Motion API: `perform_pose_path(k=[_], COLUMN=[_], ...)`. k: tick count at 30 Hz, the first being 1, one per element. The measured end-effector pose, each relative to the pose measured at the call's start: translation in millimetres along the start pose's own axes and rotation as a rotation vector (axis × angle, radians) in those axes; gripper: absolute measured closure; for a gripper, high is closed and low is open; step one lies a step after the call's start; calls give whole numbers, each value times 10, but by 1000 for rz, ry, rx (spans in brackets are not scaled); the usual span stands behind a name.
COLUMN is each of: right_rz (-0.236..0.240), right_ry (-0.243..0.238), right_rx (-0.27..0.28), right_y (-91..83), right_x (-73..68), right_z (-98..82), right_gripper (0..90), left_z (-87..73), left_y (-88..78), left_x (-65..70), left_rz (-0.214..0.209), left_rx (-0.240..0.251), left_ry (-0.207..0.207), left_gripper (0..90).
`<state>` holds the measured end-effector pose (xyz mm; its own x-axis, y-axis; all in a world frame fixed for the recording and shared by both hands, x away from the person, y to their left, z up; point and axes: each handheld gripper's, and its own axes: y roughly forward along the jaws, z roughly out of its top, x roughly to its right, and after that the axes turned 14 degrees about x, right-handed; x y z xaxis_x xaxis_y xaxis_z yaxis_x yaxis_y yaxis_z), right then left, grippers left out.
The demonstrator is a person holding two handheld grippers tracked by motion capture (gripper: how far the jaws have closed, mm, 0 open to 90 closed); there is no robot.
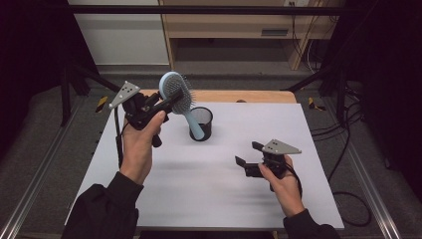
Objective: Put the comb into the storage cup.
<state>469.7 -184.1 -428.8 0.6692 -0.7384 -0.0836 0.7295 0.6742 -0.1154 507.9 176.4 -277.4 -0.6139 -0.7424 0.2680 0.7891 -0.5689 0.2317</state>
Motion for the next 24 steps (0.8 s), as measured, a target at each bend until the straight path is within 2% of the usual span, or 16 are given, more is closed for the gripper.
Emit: perform_pose_path(k=[4, 7, 8, 11, 14, 24], right_rz=[-15, -15, -40, -61, -79, -112], right_ry=[5, -12, -9, -13, -33, -50], right_rx=[41, 55, 78, 104, 119, 122], right_y=[-186, -388, -506, -598, -729, -744], right_x=[41, 50, 79, 118, 183, 236], right_z=[-6, -34, -36, -32, -68, -124], right_gripper=[136, 132, 131, 122, 112, 109], left_z=[23, 40, 45, 50, 48, 50], left_y=[39, 71, 87, 145, 188, 332], left_x=[-34, -49, -57, -90, -112, -169], left_rz=[10, 10, 11, 15, 28, 45], left_rx=[5, 10, 13, 20, 20, 32], left_ry=[19, 34, 35, 36, 56, 89], left_gripper=[540, 540, 540, 539, 539, 539])
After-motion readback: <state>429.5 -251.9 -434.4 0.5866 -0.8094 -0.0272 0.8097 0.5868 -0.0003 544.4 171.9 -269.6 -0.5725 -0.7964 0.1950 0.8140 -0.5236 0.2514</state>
